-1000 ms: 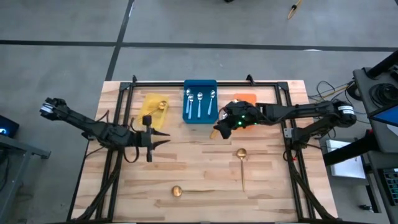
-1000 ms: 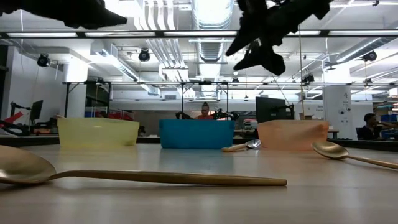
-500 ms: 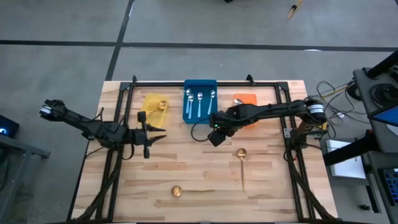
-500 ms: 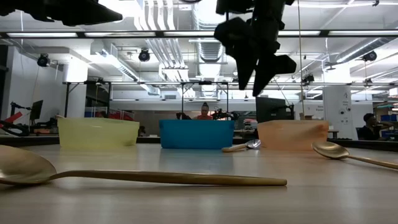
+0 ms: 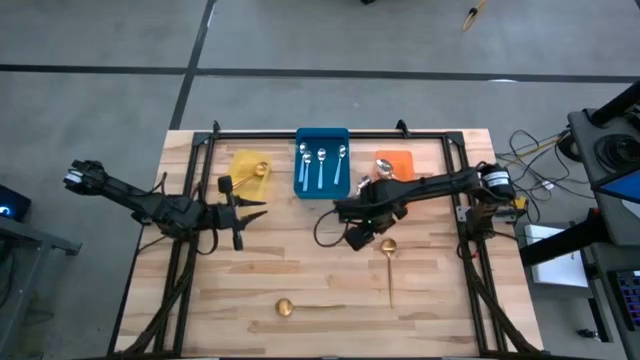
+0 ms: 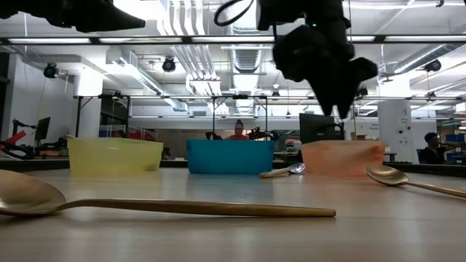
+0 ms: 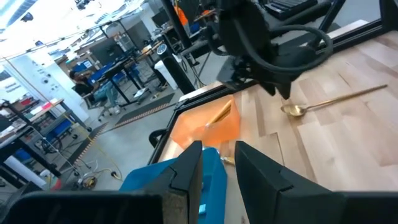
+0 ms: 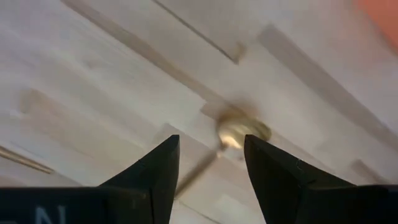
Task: Sort silverware by color (type)
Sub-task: Put the gold spoon into the yellow bin
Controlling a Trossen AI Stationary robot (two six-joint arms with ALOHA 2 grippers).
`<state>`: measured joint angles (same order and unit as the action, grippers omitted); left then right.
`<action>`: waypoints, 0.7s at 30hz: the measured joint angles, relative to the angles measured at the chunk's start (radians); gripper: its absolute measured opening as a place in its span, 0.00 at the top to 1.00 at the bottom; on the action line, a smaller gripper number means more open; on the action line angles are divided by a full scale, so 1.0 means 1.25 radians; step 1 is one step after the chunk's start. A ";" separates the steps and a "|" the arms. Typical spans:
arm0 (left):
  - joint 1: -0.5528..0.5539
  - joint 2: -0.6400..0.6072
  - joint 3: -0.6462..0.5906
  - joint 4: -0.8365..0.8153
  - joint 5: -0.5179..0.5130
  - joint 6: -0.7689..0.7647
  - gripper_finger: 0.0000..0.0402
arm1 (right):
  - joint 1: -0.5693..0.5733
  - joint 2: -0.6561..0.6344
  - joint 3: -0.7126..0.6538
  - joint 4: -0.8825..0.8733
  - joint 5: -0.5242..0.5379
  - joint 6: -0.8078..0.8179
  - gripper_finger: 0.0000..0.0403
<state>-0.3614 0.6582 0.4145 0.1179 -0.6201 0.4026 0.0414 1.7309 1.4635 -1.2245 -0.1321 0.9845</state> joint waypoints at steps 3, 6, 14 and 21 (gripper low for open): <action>0.000 0.001 0.000 0.009 0.000 0.000 0.81 | 0.016 0.000 -0.019 -0.009 -0.003 0.023 0.58; 0.000 0.004 0.002 0.008 0.000 -0.006 0.81 | 0.025 0.000 -0.045 -0.009 -0.006 0.042 0.58; 0.000 0.006 0.010 0.008 0.000 -0.037 0.81 | 0.060 0.000 -0.136 0.009 -0.072 0.123 0.57; 0.000 0.008 0.010 0.006 -0.001 -0.072 0.81 | 0.131 -0.001 -0.190 0.069 -0.105 0.225 0.53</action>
<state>-0.3618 0.6678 0.4271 0.1249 -0.6208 0.3123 0.2048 1.7298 1.2260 -1.1381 -0.2630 1.2652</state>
